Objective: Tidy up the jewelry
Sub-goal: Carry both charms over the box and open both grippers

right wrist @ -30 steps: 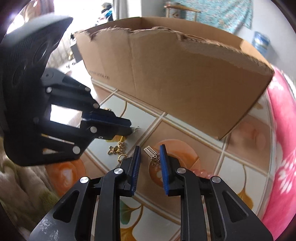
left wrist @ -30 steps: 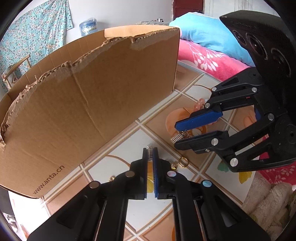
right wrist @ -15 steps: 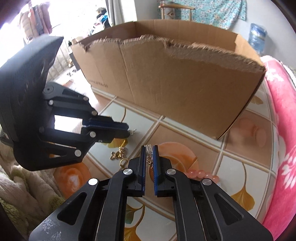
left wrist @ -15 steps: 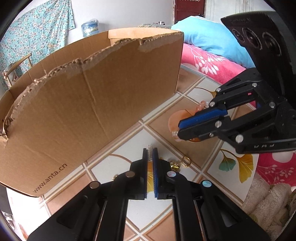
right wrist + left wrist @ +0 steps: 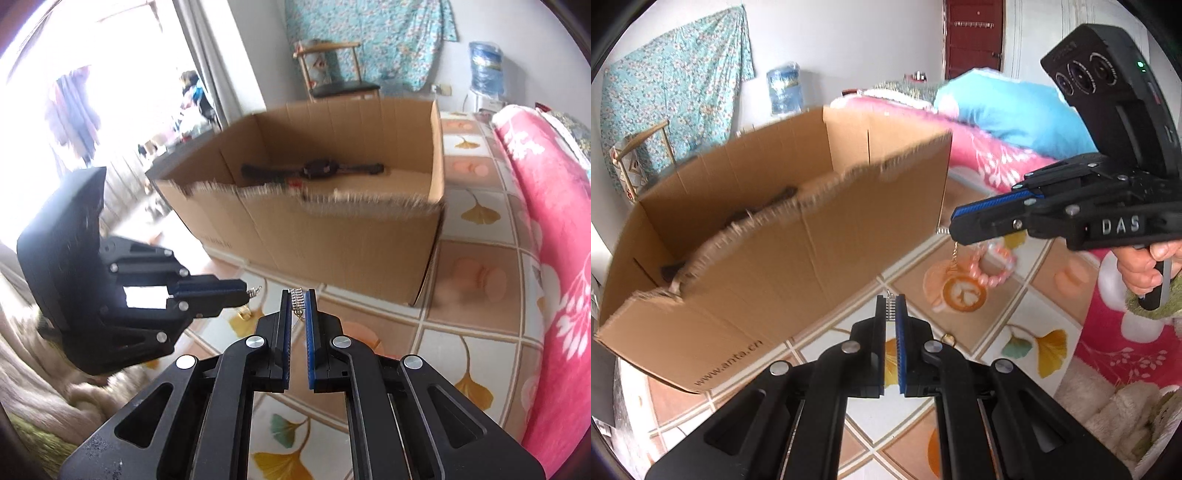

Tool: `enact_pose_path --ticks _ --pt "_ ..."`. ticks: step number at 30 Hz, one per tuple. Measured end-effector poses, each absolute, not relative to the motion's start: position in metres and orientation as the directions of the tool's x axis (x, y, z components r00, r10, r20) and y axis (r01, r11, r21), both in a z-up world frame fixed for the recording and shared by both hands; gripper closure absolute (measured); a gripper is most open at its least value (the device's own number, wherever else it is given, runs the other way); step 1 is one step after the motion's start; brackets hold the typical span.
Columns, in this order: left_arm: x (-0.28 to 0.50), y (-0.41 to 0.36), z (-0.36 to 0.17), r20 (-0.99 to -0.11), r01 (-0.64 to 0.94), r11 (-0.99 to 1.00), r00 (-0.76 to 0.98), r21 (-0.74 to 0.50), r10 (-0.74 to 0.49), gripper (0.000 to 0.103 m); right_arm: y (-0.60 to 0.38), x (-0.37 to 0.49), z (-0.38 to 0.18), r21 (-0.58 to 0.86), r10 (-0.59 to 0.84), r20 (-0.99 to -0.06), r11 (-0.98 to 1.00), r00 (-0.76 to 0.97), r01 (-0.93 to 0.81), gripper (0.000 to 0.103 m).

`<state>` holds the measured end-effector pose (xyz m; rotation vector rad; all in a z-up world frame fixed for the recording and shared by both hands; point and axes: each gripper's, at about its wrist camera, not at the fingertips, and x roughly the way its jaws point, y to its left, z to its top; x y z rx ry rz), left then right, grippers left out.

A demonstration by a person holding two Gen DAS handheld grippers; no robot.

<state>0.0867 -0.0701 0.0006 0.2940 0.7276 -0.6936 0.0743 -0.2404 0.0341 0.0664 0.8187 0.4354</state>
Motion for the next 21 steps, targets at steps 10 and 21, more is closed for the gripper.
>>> enact_pose_path --ticks 10,21 --pt "0.071 -0.054 0.069 -0.539 0.64 0.766 0.667 0.062 -0.514 0.099 -0.235 0.067 0.103 0.206 0.449 -0.561 0.889 0.695 -0.409 0.098" --pt "0.171 -0.051 0.095 -0.67 0.653 0.756 0.541 -0.045 -0.507 0.098 -0.208 0.158 0.119 0.14 0.428 -0.656 0.879 0.622 -0.457 0.098"
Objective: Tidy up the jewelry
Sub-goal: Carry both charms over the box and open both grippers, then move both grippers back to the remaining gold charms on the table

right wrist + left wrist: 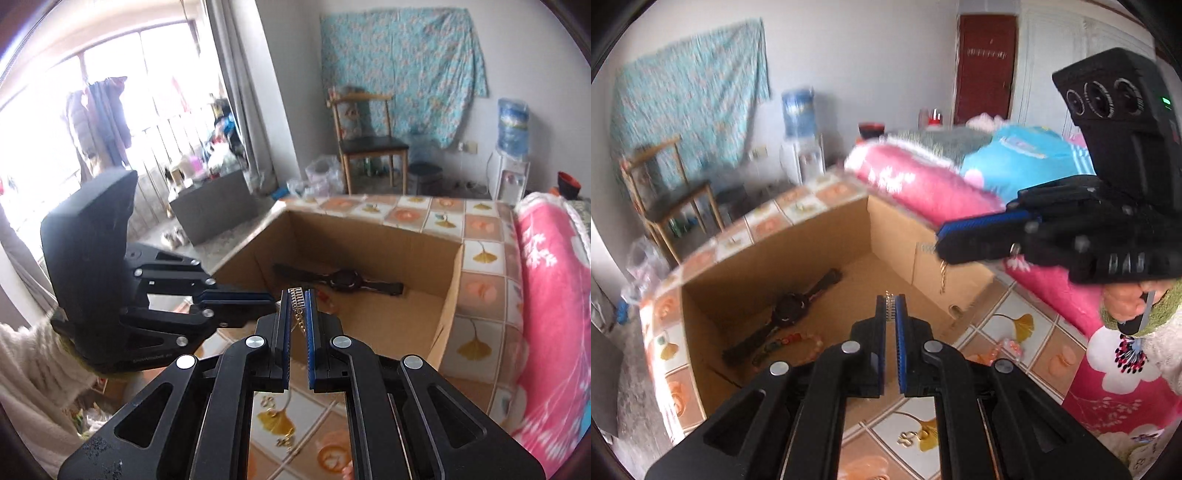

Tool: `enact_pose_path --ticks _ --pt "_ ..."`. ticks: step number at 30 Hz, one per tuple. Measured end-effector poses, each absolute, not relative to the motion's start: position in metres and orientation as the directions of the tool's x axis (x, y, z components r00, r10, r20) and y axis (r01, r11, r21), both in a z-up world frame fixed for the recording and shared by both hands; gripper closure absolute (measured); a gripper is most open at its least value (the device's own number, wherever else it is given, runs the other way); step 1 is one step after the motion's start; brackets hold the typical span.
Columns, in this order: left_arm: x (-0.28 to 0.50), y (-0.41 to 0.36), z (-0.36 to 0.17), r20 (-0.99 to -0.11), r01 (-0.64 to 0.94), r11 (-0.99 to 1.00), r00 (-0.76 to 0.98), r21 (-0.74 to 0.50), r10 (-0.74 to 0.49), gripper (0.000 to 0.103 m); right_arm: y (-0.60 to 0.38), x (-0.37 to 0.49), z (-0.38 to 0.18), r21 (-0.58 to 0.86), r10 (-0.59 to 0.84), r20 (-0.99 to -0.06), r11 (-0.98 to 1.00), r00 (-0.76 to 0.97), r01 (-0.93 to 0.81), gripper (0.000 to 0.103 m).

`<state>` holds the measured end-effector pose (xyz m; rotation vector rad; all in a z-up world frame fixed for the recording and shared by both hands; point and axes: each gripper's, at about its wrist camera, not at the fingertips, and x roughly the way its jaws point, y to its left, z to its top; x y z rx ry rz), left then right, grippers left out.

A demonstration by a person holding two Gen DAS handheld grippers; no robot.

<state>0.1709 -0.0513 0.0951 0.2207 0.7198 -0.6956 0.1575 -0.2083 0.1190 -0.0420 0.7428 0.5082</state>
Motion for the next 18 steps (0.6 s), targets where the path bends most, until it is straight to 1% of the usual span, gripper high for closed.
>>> enact_pose_path --ticks 5,8,12,15,16,17,18 --pt "0.245 -0.07 0.061 -0.82 0.625 0.774 0.384 -0.108 -0.424 0.098 -0.208 0.218 0.086 0.115 0.34 -0.769 0.907 0.542 -0.406 0.098" --pt "0.276 -0.08 0.037 -0.876 0.594 0.792 0.297 -0.142 -0.38 0.098 -0.213 0.241 0.069 0.118 0.31 -0.804 0.919 0.507 -0.376 0.098" --pt "0.304 -0.086 0.014 -0.917 0.545 0.819 0.209 -0.179 -0.339 0.098 -0.22 0.259 0.052 0.135 0.294 -0.837 0.928 0.462 -0.346 0.097" --pt "0.318 -0.085 0.005 -0.923 0.509 0.831 0.161 -0.227 -0.351 0.098 -0.225 0.264 0.048 0.136 0.285 -0.839 0.935 0.463 -0.328 0.093" --pt "0.321 -0.084 0.003 -0.925 0.491 0.839 0.154 -0.233 -0.347 0.093 -0.226 0.263 0.049 0.136 0.285 -0.838 0.935 0.465 -0.327 0.093" --pt "0.322 -0.081 0.005 -0.925 0.484 0.842 0.151 -0.238 -0.348 0.086 -0.228 0.261 0.05 0.136 0.284 -0.834 0.937 0.473 -0.323 0.093" --pt "0.323 -0.08 0.005 -0.922 0.479 0.842 0.15 -0.248 -0.357 0.083 -0.229 0.262 0.051 0.135 0.283 -0.831 0.938 0.479 -0.321 0.092"
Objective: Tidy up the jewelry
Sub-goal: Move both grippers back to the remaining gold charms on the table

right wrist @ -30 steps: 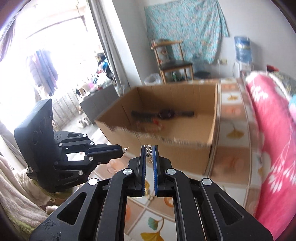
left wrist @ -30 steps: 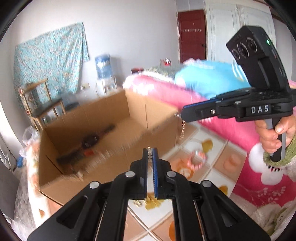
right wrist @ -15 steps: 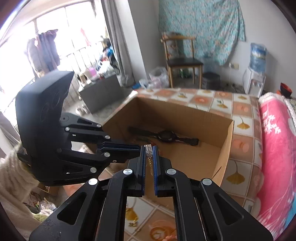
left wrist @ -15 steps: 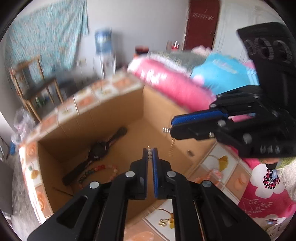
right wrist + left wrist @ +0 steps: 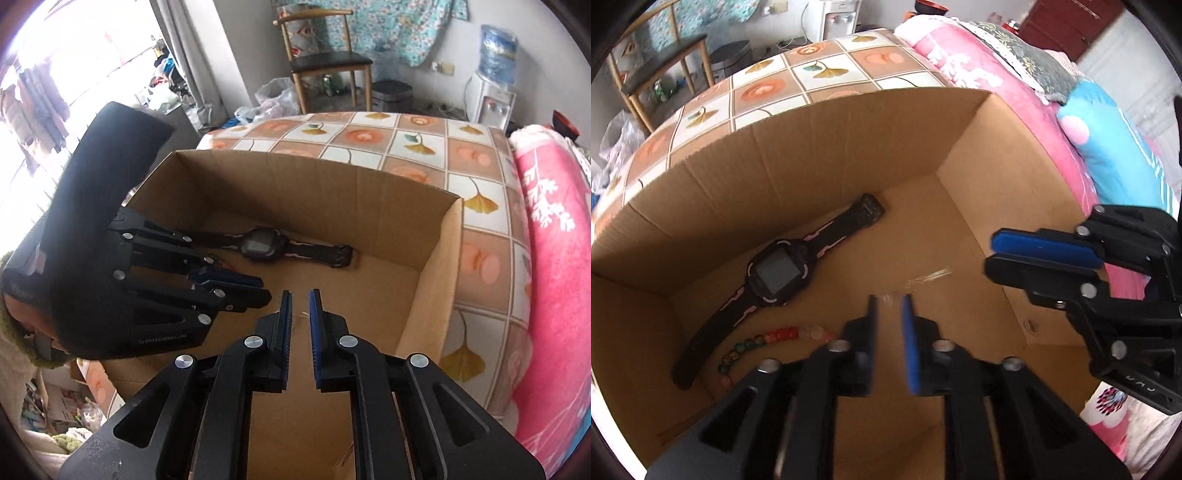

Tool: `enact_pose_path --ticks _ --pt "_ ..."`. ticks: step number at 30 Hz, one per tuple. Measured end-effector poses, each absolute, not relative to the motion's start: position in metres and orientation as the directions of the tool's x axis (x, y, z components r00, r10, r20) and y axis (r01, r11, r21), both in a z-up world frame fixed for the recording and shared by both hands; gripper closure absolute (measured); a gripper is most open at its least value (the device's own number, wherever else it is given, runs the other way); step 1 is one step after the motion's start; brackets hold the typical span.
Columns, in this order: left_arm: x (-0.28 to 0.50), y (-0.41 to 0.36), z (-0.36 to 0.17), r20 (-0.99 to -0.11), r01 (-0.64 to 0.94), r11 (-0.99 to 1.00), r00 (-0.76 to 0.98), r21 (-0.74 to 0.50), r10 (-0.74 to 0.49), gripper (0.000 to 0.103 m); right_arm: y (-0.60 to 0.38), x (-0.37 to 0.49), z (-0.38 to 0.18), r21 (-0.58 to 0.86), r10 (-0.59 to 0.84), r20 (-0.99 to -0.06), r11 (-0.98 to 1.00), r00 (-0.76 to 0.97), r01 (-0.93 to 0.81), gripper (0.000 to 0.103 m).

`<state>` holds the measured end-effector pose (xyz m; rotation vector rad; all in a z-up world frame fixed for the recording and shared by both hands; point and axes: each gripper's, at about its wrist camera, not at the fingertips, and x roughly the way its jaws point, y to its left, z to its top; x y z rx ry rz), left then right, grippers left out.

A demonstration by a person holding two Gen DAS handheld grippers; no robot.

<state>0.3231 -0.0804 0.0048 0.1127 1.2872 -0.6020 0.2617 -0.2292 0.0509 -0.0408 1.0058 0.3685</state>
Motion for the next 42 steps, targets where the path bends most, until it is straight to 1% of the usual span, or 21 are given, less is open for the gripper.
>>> enact_pose_path --ticks 1,6,9,10,11,12,14,15,16,17,18,19,21,23,25,28,32,35,38,40,42 --pt "0.323 -0.08 0.006 -0.92 0.48 0.841 0.155 -0.248 -0.359 0.081 -0.231 0.26 0.052 0.136 0.285 -0.826 0.938 0.486 -0.318 0.091" --pt "0.311 -0.075 0.021 -0.909 0.492 0.852 0.247 -0.179 -0.334 0.079 -0.24 0.242 0.068 0.139 0.291 -0.79 0.942 0.54 -0.306 0.088" --pt "0.288 -0.065 0.051 -0.868 0.521 0.842 0.345 -0.139 -0.356 0.073 -0.246 0.221 0.088 0.132 0.295 -0.753 0.944 0.588 -0.304 0.08" --pt "0.281 -0.061 0.06 -0.855 0.527 0.84 0.371 -0.128 -0.363 0.07 -0.247 0.212 0.095 0.129 0.305 -0.734 0.94 0.606 -0.316 0.077" --pt "0.265 -0.054 0.075 -0.827 0.539 0.834 0.411 -0.118 -0.383 0.065 -0.248 0.199 0.104 0.128 0.311 -0.714 0.939 0.628 -0.319 0.075" --pt "0.252 -0.048 0.088 -0.803 0.549 0.828 0.439 -0.116 -0.404 0.062 -0.25 0.187 0.111 0.13 0.316 -0.695 0.939 0.646 -0.319 0.074" --pt "0.22 -0.034 0.11 -0.75 0.57 0.812 0.48 -0.128 -0.455 0.048 -0.252 0.153 0.126 0.144 0.345 -0.647 0.931 0.68 -0.336 0.071" --pt "0.207 -0.029 0.118 -0.733 0.578 0.806 0.491 -0.13 -0.471 0.046 -0.253 0.142 0.131 0.152 0.357 -0.631 0.927 0.689 -0.342 0.067" --pt "0.188 -0.021 0.126 -0.708 0.585 0.801 0.512 -0.127 -0.487 0.04 -0.254 0.128 0.135 0.159 0.371 -0.615 0.923 0.696 -0.351 0.064" --pt "0.175 -0.016 0.131 -0.692 0.591 0.797 0.524 -0.126 -0.497 0.036 -0.253 0.111 0.138 0.165 0.384 -0.596 0.918 0.706 -0.36 0.064" --pt "0.151 -0.005 0.135 -0.665 0.598 0.79 0.536 -0.137 -0.521 0.034 -0.253 0.097 0.138 0.171 0.395 -0.582 0.914 0.711 -0.368 0.063" --pt "0.136 0.001 0.136 -0.649 0.601 0.784 0.536 -0.156 -0.54 0.031 -0.251 0.085 0.138 0.178 0.406 -0.574 0.91 0.711 -0.375 0.061" --pt "0.108 0.013 0.129 -0.634 0.604 0.772 0.522 -0.199 -0.571 0.027 -0.248 0.062 0.13 0.201 0.427 -0.561 0.902 0.71 -0.383 0.06" --pt "0.087 0.02 0.119 -0.626 0.599 0.774 0.527 -0.207 -0.575 0.023 -0.244 0.041 0.116 0.216 0.428 -0.569 0.902 0.703 -0.374 0.06" --pt "0.067 0.023 0.101 -0.623 0.57 0.802 0.566 -0.177 -0.54 0.021 -0.237 0.031 0.097 0.222 0.418 -0.59 0.907 0.691 -0.359 0.06" --pt "0.052 0.016 0.062 -0.656 0.528 0.835 0.576 -0.156 -0.487 0.021 -0.224 0.025 0.063 0.213 0.382 -0.65 0.922 0.657 -0.324 0.06" --pt "0.052 -0.005 0.006 -0.723 0.494 0.865 0.568 -0.083 -0.394 0.021 -0.208 0.028 0.023 0.208 0.347 -0.72 0.934 0.601 -0.29 0.06" --pt "0.061 -0.014 -0.026 -0.753 0.48 0.873 0.542 -0.089 -0.374 0.021 -0.2 0.03 0.006 0.189 0.317 -0.75 0.944 0.58 -0.271 0.06" --pt "0.069 -0.018 -0.045 -0.77 0.465 0.879 0.523 -0.102 -0.366 0.021 -0.198 0.039 -0.011 0.198 0.31 -0.778 0.947 0.547 -0.255 0.062" --pt "0.072 -0.02 -0.052 -0.775 0.462 0.882 0.525 -0.088 -0.352 0.021 -0.198 0.047 -0.021 0.193 0.296 -0.797 0.951 0.526 -0.241 0.066" --pt "0.076 -0.022 -0.055 -0.777 0.463 0.884 0.531 -0.067 -0.337 0.021 -0.198 0.046 -0.028 0.183 0.285 -0.81 0.953 0.513 -0.241 0.068"
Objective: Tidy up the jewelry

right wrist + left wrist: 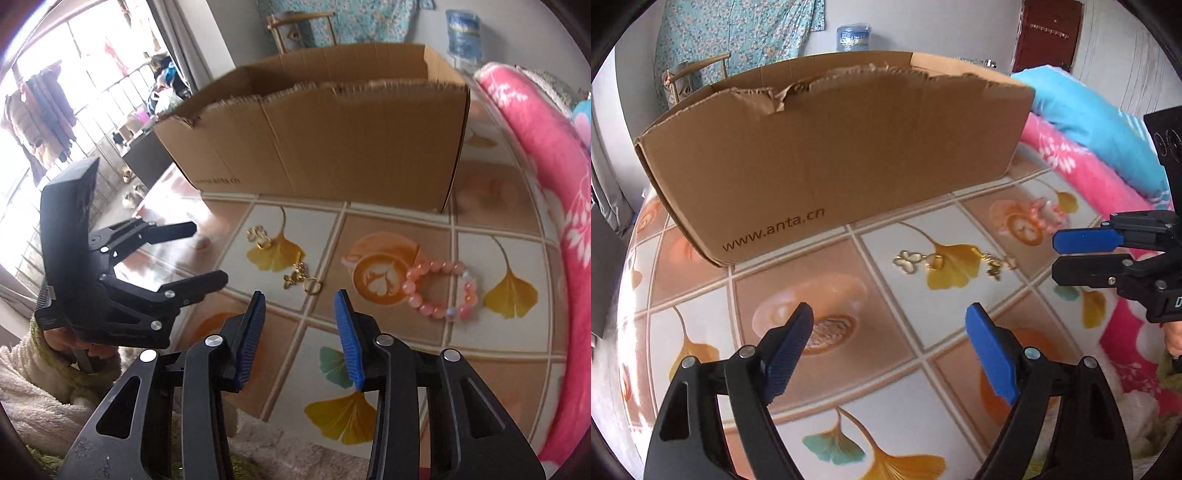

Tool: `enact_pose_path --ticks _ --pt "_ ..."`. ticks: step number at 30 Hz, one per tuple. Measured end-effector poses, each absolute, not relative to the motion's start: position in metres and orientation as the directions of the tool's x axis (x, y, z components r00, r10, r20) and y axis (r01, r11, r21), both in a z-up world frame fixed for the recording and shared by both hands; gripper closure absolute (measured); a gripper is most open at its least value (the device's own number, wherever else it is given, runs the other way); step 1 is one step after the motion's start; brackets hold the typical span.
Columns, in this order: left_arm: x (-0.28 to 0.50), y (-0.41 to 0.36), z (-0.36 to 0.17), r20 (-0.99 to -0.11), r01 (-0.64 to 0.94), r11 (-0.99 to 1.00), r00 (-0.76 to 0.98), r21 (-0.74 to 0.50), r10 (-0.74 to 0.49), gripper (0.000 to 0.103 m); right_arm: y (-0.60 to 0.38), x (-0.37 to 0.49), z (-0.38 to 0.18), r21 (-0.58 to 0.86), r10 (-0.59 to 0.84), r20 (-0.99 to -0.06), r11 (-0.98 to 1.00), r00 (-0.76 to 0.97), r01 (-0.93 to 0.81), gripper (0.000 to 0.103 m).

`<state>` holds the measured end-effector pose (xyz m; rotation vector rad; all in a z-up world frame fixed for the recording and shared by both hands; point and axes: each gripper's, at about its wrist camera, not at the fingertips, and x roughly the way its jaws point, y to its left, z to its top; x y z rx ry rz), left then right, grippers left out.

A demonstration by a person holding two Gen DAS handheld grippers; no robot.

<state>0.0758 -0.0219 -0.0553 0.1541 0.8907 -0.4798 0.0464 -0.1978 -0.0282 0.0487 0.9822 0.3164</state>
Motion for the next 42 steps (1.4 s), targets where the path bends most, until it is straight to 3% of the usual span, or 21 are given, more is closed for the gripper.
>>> enact_pose_path --ticks 7,16,21,27,30,32,34,38,42 --pt "0.083 -0.026 -0.061 -0.768 0.473 0.88 0.551 -0.035 -0.327 0.02 -0.187 0.057 -0.038 0.104 0.242 -0.832 0.952 0.5 -0.286 0.076" --pt "0.083 -0.032 -0.064 -0.762 0.503 0.864 0.553 -0.015 -0.336 0.009 -0.173 0.062 -0.043 -0.005 0.202 -0.842 0.924 0.5 -0.381 0.084" --pt "0.082 -0.03 -0.064 -0.76 0.505 0.863 0.555 -0.016 -0.339 0.009 -0.17 0.062 -0.044 -0.032 0.199 -0.844 0.908 0.498 -0.418 0.092" --pt "0.08 -0.024 -0.063 -0.748 0.483 0.875 0.569 -0.032 -0.342 0.01 -0.177 0.058 -0.045 -0.012 0.204 -0.845 0.917 0.494 -0.399 0.093" --pt "0.079 -0.024 -0.058 -0.736 0.484 0.873 0.57 -0.059 -0.366 0.02 -0.184 0.056 -0.044 -0.001 0.195 -0.842 0.932 0.502 -0.363 0.093" --pt "0.077 -0.029 -0.055 -0.727 0.499 0.864 0.569 -0.067 -0.384 0.033 -0.191 0.053 -0.043 0.009 0.192 -0.839 0.941 0.509 -0.339 0.093" --pt "0.077 -0.037 -0.051 -0.724 0.521 0.852 0.566 -0.055 -0.394 0.038 -0.197 0.05 -0.041 0.023 0.195 -0.835 0.947 0.515 -0.32 0.093" --pt "0.082 -0.051 -0.049 -0.73 0.55 0.833 0.547 -0.055 -0.409 0.061 -0.205 0.046 -0.04 0.053 0.209 -0.823 0.954 0.528 -0.295 0.093" --pt "0.086 -0.055 -0.048 -0.734 0.567 0.822 0.532 -0.063 -0.423 0.077 -0.214 0.043 -0.039 0.07 0.222 -0.816 0.955 0.533 -0.29 0.093"
